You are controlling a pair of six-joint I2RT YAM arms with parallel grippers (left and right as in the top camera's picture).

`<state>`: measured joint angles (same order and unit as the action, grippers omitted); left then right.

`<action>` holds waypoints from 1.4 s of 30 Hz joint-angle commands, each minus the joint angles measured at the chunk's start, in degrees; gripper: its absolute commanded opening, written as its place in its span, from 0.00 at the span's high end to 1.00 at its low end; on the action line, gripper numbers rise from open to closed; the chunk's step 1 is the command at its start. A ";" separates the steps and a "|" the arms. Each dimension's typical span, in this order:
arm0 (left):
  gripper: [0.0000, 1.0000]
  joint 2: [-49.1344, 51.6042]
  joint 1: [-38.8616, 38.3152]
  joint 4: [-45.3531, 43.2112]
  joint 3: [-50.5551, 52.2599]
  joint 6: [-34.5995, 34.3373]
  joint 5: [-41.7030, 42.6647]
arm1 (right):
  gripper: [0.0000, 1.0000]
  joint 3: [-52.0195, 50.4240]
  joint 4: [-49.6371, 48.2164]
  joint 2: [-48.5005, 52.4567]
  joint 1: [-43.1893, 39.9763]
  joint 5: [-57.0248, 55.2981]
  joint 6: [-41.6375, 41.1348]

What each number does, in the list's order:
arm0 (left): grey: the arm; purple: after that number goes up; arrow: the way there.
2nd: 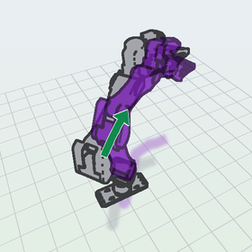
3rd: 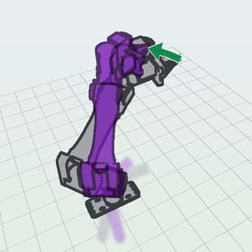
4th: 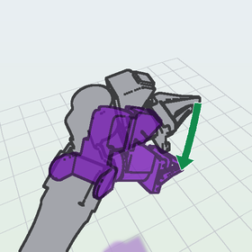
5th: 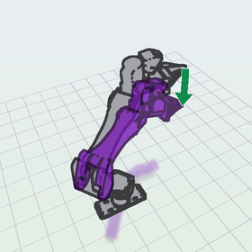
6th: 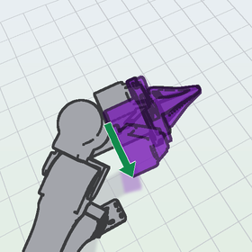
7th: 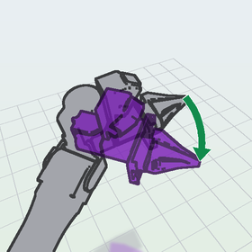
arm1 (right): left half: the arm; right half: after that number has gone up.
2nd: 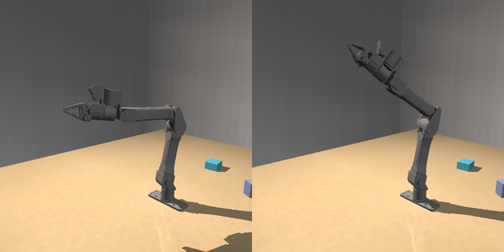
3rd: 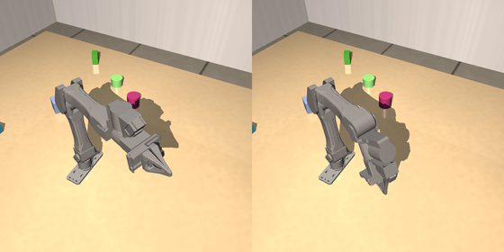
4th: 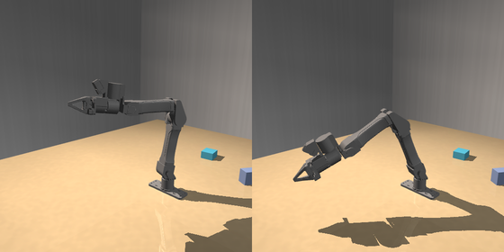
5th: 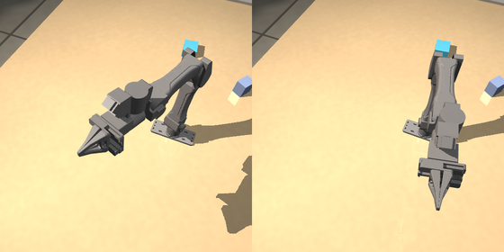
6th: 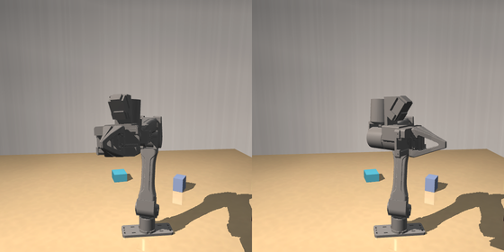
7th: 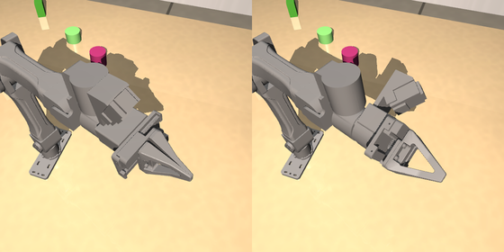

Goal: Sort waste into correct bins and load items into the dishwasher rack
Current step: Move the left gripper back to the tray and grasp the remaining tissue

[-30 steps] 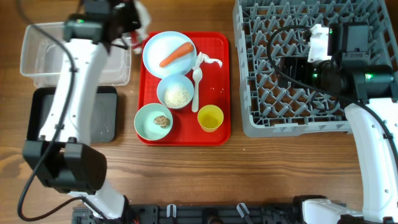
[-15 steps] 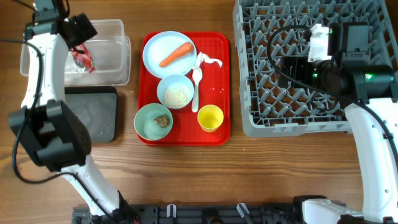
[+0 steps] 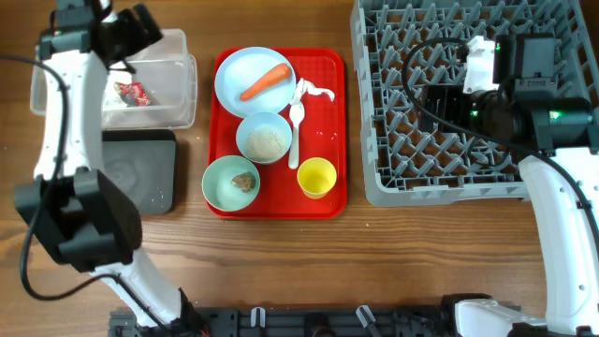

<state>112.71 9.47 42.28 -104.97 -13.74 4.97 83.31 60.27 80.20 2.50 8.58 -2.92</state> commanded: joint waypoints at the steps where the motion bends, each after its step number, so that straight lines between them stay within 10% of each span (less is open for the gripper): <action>1: 0.01 -2.80 -8.55 1.42 -0.81 4.85 4.20 | 0.00 0.83 0.00 0.39 -0.22 0.94 -0.28; 10: 0.04 0.68 -27.82 -0.07 -0.79 8.31 -3.56 | 0.00 0.83 0.00 0.39 -0.22 0.94 -0.28; 22: 0.09 13.38 -34.64 -1.66 -0.79 6.36 -3.56 | 0.00 0.83 0.48 0.39 -0.22 0.96 -0.35; 33: 0.47 17.73 -35.04 -1.55 -0.68 8.83 -3.78 | 0.00 0.83 0.57 0.39 -0.22 0.94 -1.75; 42: 0.53 19.56 -34.99 -1.27 -0.57 8.79 -5.07 | 0.00 0.83 0.59 0.39 -0.22 0.94 -1.75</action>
<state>129.95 -25.41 40.69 -105.01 -5.32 0.78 83.31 60.84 80.23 2.50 8.60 -3.81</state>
